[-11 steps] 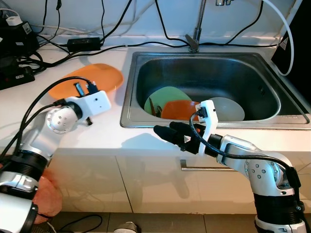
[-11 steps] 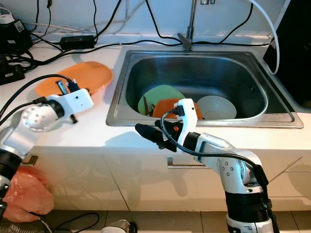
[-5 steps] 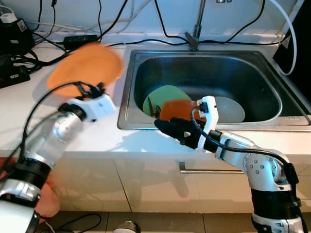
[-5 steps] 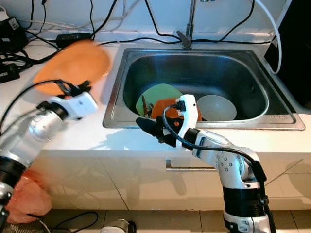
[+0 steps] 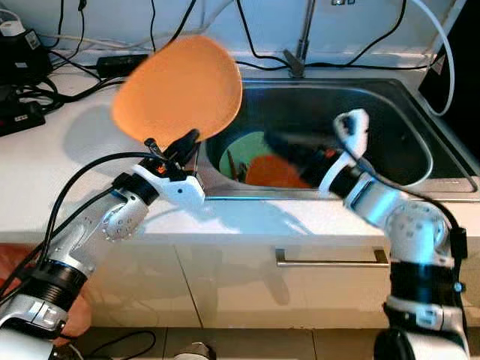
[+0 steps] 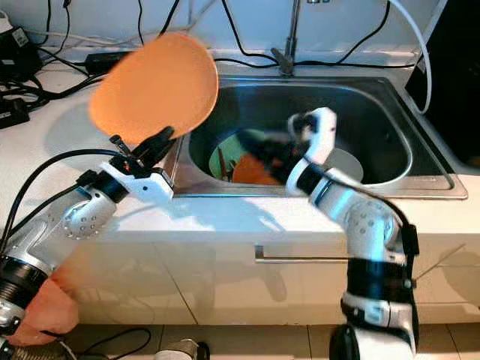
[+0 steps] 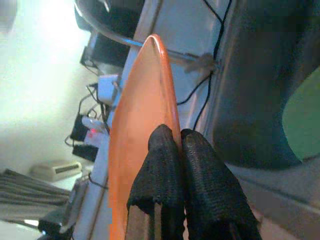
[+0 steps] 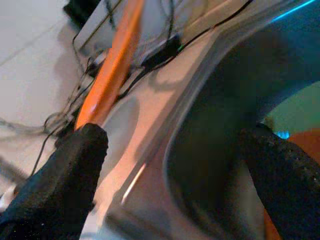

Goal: Kitchen organization

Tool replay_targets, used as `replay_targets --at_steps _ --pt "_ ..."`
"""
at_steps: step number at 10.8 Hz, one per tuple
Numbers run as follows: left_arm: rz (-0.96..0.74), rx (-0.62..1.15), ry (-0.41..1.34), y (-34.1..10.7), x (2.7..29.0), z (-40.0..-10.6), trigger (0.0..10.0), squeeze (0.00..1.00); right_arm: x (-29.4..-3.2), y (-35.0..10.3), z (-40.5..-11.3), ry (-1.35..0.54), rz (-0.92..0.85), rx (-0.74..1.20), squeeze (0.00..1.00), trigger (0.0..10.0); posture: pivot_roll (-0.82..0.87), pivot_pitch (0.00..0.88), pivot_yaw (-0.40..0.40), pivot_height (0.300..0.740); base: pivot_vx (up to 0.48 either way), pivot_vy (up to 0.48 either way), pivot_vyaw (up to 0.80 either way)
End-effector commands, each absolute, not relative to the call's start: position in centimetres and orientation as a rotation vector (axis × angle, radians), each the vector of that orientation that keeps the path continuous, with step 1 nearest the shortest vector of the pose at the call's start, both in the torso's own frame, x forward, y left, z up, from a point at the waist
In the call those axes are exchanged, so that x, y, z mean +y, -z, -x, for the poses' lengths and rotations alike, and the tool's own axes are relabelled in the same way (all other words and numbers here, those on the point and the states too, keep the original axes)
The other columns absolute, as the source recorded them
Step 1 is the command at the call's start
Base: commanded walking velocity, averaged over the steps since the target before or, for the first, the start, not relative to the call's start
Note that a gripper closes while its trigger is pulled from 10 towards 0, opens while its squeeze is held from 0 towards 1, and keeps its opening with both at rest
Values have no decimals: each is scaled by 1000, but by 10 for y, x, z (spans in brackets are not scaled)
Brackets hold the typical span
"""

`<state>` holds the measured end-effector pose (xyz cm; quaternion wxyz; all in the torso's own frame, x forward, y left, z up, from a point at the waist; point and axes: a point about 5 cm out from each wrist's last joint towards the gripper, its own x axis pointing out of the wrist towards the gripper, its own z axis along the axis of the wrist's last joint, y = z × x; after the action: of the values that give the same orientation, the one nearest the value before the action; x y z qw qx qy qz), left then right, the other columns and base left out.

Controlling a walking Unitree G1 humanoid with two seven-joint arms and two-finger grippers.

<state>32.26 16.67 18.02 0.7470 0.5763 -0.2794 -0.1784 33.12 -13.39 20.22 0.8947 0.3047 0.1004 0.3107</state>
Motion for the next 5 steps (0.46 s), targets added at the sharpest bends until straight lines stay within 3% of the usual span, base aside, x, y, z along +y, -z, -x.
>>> replay_targets --at_steps 1,3,4,5 --pt "-1254 -702 397 -189 158 -319 0 0 -146 -217 -341 -597 -636 136 0 10000 220 38 11 740 0 0 0" --pt "-1233 -780 483 -188 143 -312 0 0 -155 -236 -353 -621 -638 86 0 10000 212 39 11 740 0 0 0" --pt "-1227 -813 509 -189 135 -311 0 0 -151 -240 -359 -637 -586 73 1000 10000 208 39 13 740 0 0 0" --pt "-1220 -821 516 -190 132 -311 0 0 -147 -244 -360 -676 -592 69 1000 10000 210 41 11 740 0 0 0"
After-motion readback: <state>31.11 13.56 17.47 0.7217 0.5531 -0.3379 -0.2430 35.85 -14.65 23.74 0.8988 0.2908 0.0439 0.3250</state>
